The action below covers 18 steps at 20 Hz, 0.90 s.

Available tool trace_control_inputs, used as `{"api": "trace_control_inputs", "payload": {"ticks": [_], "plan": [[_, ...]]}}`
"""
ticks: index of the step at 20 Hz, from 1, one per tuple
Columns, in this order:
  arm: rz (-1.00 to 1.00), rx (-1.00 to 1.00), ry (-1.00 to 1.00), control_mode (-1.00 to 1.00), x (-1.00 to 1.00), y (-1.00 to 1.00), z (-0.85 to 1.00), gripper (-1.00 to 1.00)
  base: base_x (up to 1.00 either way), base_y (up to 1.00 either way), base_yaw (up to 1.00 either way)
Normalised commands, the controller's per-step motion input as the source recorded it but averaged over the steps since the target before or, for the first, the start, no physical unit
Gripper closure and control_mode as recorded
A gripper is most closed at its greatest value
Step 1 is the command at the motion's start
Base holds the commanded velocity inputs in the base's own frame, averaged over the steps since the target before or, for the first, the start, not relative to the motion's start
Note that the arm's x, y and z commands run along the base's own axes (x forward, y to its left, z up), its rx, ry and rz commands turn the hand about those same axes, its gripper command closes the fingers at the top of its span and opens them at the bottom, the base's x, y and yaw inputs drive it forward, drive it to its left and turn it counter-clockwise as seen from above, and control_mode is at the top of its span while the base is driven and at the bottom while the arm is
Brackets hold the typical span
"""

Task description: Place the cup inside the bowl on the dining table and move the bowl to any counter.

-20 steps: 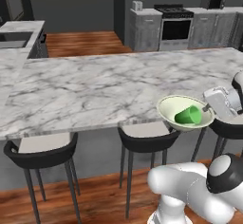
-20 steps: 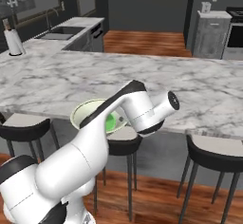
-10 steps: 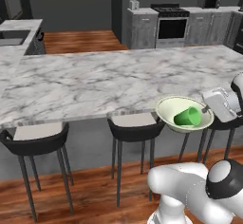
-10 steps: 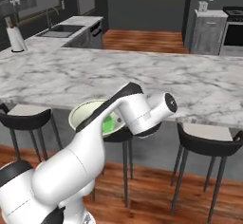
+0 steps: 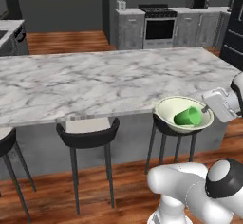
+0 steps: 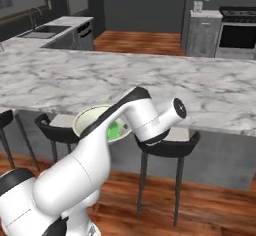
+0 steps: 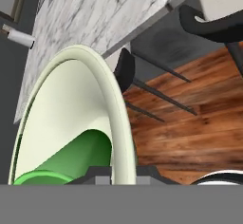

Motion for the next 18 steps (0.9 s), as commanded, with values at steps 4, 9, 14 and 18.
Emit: {"api": "trace_control_inputs", "payload": {"ticks": [4,9,14,18], "plan": [[0.0,0.0,0.0,1.0,0.0,0.0,0.0,1.0,0.11,-1.0,0.01],[0.0,0.0,0.0,1.0,0.0,0.0,0.0,1.0,0.22,-0.96,0.03],[0.0,0.0,0.0,1.0,0.0,0.0,0.0,1.0,0.21,-0.98,0.05],[0.0,0.0,0.0,1.0,0.0,0.0,0.0,1.0,0.19,-1.0,0.07]]}}
